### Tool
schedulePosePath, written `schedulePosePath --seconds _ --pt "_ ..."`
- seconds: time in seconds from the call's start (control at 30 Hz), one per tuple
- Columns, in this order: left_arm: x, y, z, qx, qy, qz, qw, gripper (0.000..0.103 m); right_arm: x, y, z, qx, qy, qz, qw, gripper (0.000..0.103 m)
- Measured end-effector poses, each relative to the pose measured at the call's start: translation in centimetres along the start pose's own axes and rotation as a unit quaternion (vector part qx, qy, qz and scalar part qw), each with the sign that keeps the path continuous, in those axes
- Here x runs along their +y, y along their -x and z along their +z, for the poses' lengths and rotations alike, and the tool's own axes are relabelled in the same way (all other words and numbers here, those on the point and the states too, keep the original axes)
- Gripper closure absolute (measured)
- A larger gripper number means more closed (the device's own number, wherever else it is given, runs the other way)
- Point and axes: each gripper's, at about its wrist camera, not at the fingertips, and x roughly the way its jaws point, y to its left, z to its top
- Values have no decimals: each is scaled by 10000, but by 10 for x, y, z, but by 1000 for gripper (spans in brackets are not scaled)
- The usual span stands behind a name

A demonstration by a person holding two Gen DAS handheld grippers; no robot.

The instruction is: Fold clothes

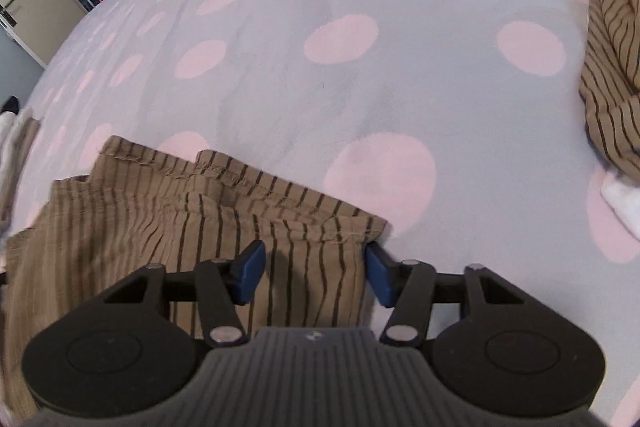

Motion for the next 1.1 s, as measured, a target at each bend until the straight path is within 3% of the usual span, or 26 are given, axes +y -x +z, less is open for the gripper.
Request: schedulePosePath --seconds 0.03,0.07,0.13,0.23,0.57,0.7,0.77,0.8,0.83,0.87,1.1 --pt "0 0 1 -21 51 -68 10000 66 3 -2 0 -54 55 -79 9999 65" --pt "1 -1 3 -42 102 -135 9998 71 4 -1 0 -99 81 -133 9998 85" --pt "0 0 4 -66 162 -199 9996 92 2 5 -1 -171 72 -184 9997 96" --pt "-4 4 4 -117 70 -166 9998 103 -1 14 -2 -279 59 -260 9993 99" --pt "17 42 12 -305 -51 672 9973 103 -25 41 -8 -489 -124 -699 9963 100" --pt "27 46 13 -353 189 235 9989 103 -40 41 -12 -409 -339 -586 9969 99" --pt "25 43 14 -351 228 102 9991 100 -43 41 -13 -374 -446 -470 9972 88" --pt "22 41 14 -340 196 75 9992 89 -43 41 -14 -382 -447 -459 9972 85" --pt "18 39 13 -325 148 54 9993 79 -44 42 -15 -390 -448 -447 9972 75" --pt "15 36 12 -300 68 36 9995 76 -44 43 -15 -398 -449 -436 9972 70" --pt "0 4 5 -10 -8 -50 10000 73 -49 64 -25 -347 -315 -366 9982 67"
